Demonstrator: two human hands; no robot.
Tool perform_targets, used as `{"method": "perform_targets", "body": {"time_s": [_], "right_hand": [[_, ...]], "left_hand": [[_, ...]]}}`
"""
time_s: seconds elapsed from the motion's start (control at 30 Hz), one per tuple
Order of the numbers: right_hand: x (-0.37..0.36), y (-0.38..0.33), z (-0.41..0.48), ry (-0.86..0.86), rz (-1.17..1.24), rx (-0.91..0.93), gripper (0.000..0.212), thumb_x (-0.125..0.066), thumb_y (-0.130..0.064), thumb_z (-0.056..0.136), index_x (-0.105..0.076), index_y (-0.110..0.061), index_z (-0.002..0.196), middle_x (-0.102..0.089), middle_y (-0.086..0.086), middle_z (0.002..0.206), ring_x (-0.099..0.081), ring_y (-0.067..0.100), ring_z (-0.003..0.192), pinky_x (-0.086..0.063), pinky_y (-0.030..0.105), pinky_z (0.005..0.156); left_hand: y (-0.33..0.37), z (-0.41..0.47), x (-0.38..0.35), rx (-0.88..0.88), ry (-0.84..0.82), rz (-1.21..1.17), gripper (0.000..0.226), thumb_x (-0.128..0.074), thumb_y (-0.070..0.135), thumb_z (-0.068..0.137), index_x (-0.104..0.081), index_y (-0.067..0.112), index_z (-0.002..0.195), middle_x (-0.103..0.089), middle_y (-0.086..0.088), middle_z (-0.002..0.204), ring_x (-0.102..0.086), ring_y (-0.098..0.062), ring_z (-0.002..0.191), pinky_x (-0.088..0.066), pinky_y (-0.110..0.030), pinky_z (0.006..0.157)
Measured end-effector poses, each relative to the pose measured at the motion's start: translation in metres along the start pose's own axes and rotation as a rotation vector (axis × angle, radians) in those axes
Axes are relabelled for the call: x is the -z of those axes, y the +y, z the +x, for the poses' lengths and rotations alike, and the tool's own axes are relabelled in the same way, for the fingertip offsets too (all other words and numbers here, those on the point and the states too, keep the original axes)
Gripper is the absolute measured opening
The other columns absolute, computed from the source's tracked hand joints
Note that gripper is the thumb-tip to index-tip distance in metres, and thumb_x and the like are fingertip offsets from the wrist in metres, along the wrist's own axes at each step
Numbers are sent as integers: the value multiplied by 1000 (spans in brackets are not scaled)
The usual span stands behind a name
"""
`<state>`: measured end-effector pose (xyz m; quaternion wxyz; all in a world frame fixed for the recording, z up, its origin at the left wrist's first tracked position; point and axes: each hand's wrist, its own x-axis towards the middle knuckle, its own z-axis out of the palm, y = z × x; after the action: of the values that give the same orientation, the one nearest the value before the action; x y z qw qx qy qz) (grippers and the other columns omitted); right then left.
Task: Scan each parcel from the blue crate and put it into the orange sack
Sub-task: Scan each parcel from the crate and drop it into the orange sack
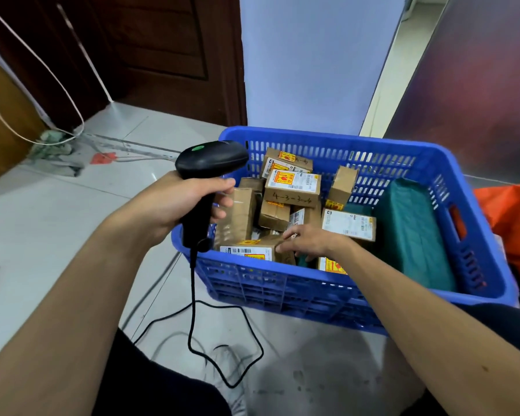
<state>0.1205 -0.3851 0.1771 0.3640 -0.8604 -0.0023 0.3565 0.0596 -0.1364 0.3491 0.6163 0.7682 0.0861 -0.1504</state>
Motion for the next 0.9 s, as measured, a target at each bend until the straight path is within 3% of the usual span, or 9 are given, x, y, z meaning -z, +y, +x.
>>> {"method": "perform_targets", "body": {"time_s": [0.13, 0.27, 0.4, 0.6, 0.73, 0.9], "right_hand": [[-7, 3, 14, -44, 13, -16, 46, -77, -46, 88, -64, -20, 124, -63, 5, 120, -60, 24, 111, -55, 39, 87], [-10, -1, 19, -42, 75, -4, 45, -79, -44, 87, -67, -13, 117, -65, 2, 109, -58, 12, 94, -46, 26, 66], [-11, -4, 20, -27, 106, 17, 46, -79, -45, 86, -67, -12, 116, -65, 6, 114, -60, 16, 98, -49, 27, 69], [8, -7, 4, 70, 166, 49, 39, -79, -38, 88, -67, -11, 113, -66, -1, 101, -60, 14, 95, -50, 26, 68], [26, -5, -12, 157, 250, 51, 35, -83, -40, 83, -68, -12, 97, -72, 4, 100, -64, 19, 90, -51, 30, 69], [55, -3, -45, 275, 321, 104, 45, -79, -43, 87, -63, -13, 116, -73, 6, 106, -70, 22, 100, -54, 33, 74]], "left_hand": [[3, 8, -4, 7, -5, 16, 14, -72, 22, 97, -74, 9, 97, -74, -10, 86, -66, -16, 64, -58, -22, 62], [6, 16, -13, -3, -3, 3, 12, -69, 20, 98, -73, 8, 98, -73, -8, 82, -65, -14, 60, -58, -22, 61], [7, 22, -19, 0, -29, 11, 15, -70, 21, 98, -72, 7, 102, -75, -8, 82, -65, -14, 62, -58, -23, 62], [9, 21, -22, -5, -47, 0, 13, -71, 20, 97, -73, 7, 99, -73, -11, 85, -64, -15, 62, -57, -24, 63], [12, 17, -21, -18, -21, -9, 12, -71, 19, 97, -72, 7, 97, -72, -11, 84, -64, -15, 59, -58, -24, 62], [15, 13, -20, -34, 28, -9, 15, -70, 19, 98, -71, 4, 100, -71, -11, 80, -65, -13, 55, -56, -22, 56]]}}
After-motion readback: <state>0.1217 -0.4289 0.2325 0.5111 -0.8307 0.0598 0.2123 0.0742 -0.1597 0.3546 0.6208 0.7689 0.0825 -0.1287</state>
